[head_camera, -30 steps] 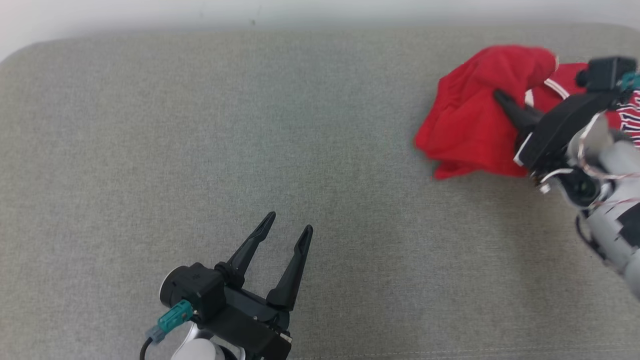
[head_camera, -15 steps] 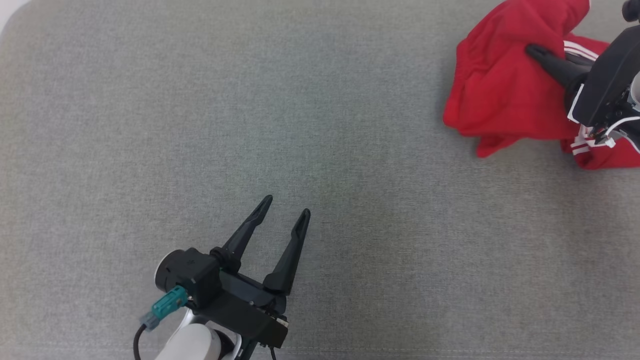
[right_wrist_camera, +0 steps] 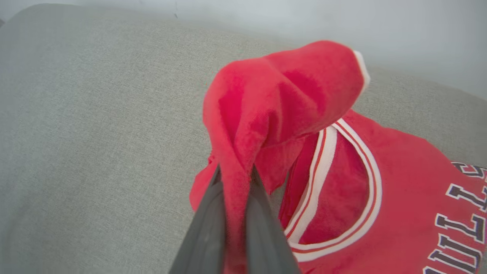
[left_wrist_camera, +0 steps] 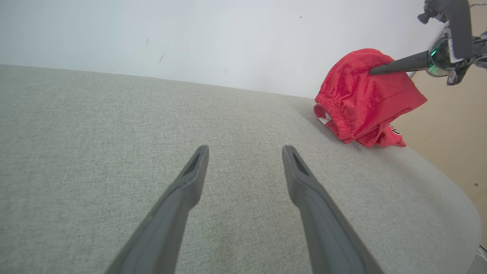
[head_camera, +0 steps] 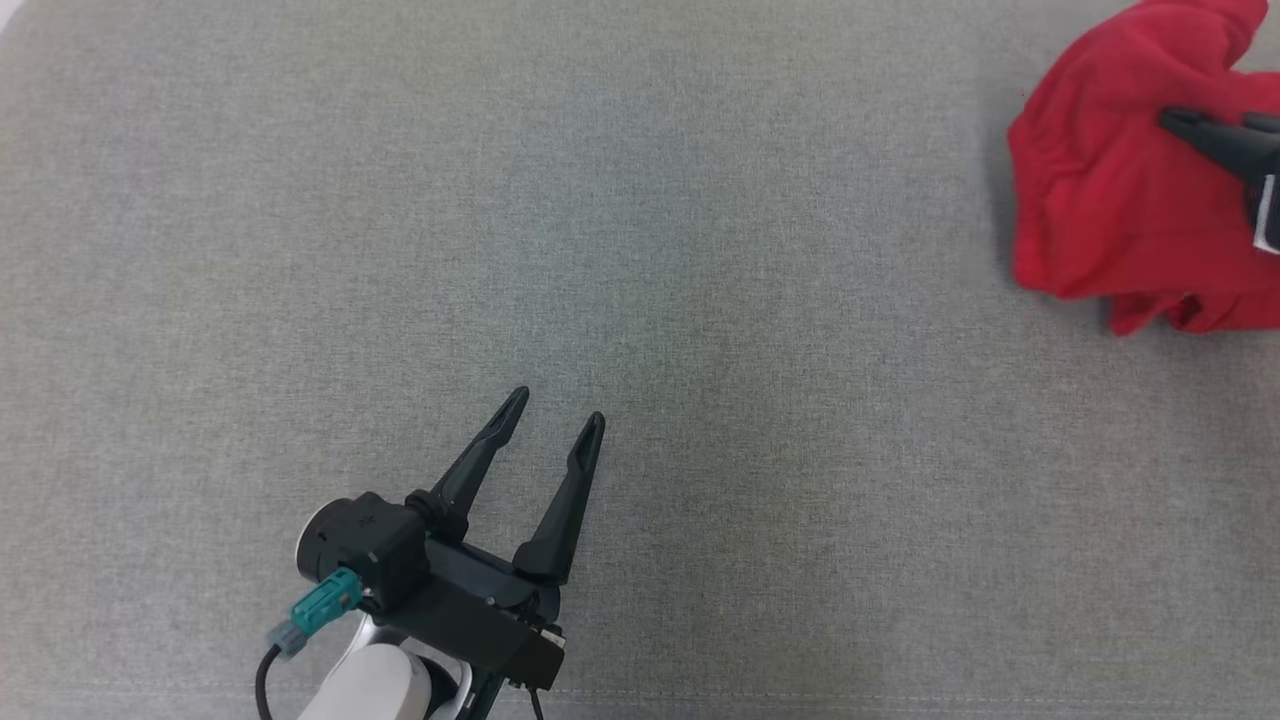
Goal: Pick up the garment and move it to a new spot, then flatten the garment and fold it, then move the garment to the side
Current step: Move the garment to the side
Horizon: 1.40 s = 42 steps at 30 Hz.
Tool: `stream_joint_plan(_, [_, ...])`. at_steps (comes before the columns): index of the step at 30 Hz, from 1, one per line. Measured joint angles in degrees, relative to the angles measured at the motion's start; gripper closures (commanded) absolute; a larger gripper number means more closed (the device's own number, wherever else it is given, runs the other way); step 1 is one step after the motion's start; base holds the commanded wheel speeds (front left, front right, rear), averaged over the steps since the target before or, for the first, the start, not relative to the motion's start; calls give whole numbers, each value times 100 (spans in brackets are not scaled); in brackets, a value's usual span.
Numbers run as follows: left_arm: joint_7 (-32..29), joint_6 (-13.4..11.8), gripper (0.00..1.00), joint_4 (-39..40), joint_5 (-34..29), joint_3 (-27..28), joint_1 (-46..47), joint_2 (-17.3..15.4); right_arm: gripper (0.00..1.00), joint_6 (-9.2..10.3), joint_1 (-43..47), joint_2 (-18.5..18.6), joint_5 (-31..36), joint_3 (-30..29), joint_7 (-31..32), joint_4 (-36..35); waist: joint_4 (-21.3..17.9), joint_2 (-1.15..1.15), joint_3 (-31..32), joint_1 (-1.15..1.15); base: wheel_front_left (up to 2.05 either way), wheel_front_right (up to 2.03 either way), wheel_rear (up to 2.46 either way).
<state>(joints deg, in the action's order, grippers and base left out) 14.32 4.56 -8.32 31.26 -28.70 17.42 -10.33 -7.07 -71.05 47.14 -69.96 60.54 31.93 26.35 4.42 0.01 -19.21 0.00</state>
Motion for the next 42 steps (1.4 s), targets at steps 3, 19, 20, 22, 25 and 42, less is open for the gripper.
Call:
stream_joint_plan(3, [0,0,0,23,0,5,1,2,100,-1,-135,236,116,114,56,-51,-18,0,-62,0,0,0,0])
stream_joint_plan(19, [0,5,0,116,0,44,133,12,100,-8,-677,840,691,501,-140,158,-23,0,-521,0,0,0,0])
stream_joint_plan(20, [0,5,0,126,0,46,140,10,100,-8,-727,851,780,528,-179,178,-22,0,-553,0,0,0,0])
stream_joint_plan(22, [0,7,0,132,0,46,165,11,100,-8,-825,884,925,567,-247,244,-20,0,-616,0,0,0,0])
stream_joint_plan(25, [0,10,0,141,0,52,245,12,100,-8,-941,928,1037,588,-432,383,-15,0,-710,1,0,0,0])
stream_joint_plan(42, [0,86,0,42,-1,69,343,44,100,-8,-1042,670,1410,798,-942,1362,-29,0,-869,0,0,0,0])
